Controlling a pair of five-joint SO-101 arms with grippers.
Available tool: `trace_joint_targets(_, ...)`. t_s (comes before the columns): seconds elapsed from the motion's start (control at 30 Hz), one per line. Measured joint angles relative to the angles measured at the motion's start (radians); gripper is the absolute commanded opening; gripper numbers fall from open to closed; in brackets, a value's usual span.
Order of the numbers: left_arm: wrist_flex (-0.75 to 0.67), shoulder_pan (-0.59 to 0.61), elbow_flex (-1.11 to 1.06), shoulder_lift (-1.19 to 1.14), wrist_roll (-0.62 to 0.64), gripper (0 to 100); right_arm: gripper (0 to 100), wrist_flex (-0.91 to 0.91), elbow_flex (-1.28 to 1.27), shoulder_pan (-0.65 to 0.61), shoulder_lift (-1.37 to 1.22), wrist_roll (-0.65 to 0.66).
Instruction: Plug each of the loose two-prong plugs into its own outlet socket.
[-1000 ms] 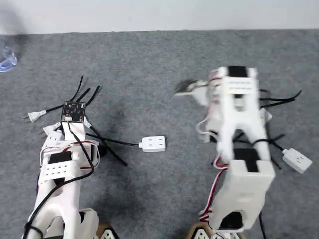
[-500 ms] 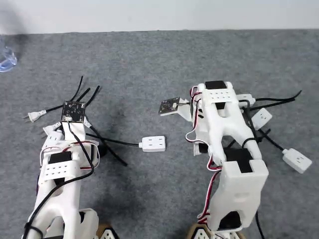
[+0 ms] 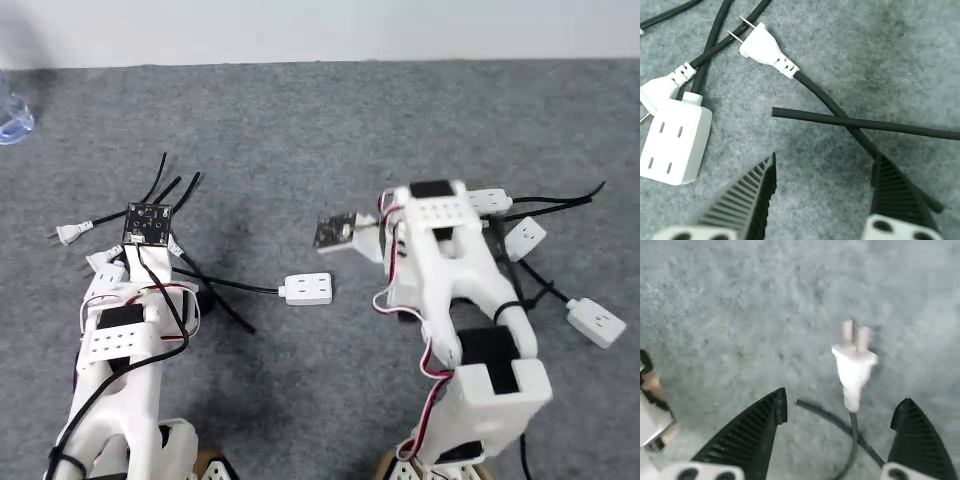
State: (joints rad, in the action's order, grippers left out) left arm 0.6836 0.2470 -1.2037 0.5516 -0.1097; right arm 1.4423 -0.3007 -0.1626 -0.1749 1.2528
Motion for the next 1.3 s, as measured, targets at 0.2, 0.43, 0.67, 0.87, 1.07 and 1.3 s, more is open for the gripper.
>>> trace_joint_targets(0.2, -0.002, 0.000, -0.009, 0.000, 0.000, 29, 31.7, -0.160, -0.132, 0.000, 0.037, 0.017)
trace_joint_targets(0.43, -0.002, 0.000, -0.009, 0.000, 0.000, 29, 31.4, -0.284, -0.132, -0.006, 0.032, 0.057)
trace_joint_targets(0.67, -0.002, 0.000, -0.009, 0.000, 0.000, 29, 31.4, -0.307, -0.025, -0.006, -0.061, 0.058)
trace_joint_targets(0.87, -0.002, 0.000, -0.009, 0.000, 0.000, 29, 31.4, -0.273, 0.094, -0.008, -0.157, 0.060)
trace_joint_targets(1.07, -0.002, 0.000, -0.009, 0.000, 0.000, 29, 31.6, -0.052, 0.212, -0.006, -0.155, 0.061)
trace_joint_targets(1.3, -0.002, 0.000, -0.009, 0.000, 0.000, 29, 31.6, -0.043, 0.216, -0.006, -0.170, 0.061)
